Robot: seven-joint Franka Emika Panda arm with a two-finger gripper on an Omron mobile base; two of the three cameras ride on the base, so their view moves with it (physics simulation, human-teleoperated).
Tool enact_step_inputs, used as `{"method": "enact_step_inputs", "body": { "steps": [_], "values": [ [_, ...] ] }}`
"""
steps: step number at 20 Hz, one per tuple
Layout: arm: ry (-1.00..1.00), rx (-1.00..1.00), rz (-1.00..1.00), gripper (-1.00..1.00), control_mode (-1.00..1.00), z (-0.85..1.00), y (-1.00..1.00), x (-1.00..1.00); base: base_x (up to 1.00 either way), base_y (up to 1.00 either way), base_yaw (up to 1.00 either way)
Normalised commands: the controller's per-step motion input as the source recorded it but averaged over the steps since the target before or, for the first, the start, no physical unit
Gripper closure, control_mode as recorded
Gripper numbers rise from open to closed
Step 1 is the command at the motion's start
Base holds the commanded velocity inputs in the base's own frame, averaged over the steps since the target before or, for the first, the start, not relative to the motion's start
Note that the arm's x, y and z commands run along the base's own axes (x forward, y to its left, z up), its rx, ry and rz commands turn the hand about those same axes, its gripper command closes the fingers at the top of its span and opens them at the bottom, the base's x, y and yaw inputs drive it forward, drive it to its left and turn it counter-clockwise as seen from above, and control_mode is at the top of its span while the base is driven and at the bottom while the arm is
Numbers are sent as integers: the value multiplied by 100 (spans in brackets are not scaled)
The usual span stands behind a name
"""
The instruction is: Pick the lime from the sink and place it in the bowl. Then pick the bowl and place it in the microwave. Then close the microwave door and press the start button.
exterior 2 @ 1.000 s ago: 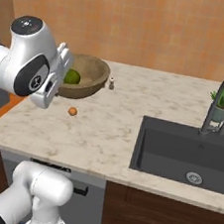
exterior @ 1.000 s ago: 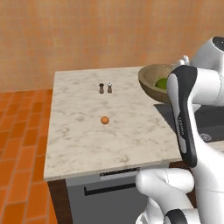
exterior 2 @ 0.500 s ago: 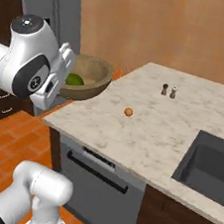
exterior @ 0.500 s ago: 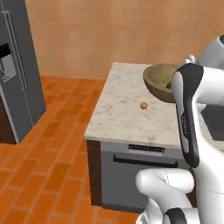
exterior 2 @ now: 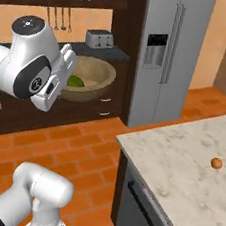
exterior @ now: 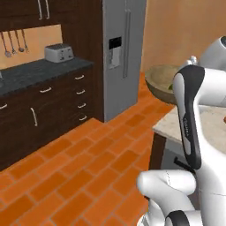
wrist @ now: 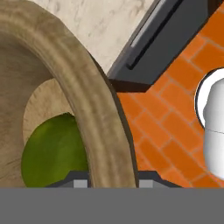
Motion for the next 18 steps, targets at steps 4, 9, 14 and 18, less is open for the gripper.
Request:
{"method": "enact_step_inputs", "body": {
  "steps": [4,9,14,18],
  "values": [
    [0,0,0,100,100,0,0,0,0,37,90],
    [0,0,0,100,100,0,0,0,0,31,91],
    [0,0,0,100,100,0,0,0,0,28,90],
    [0,0,0,100,100,0,0,0,0,26,93]
  ]
}}
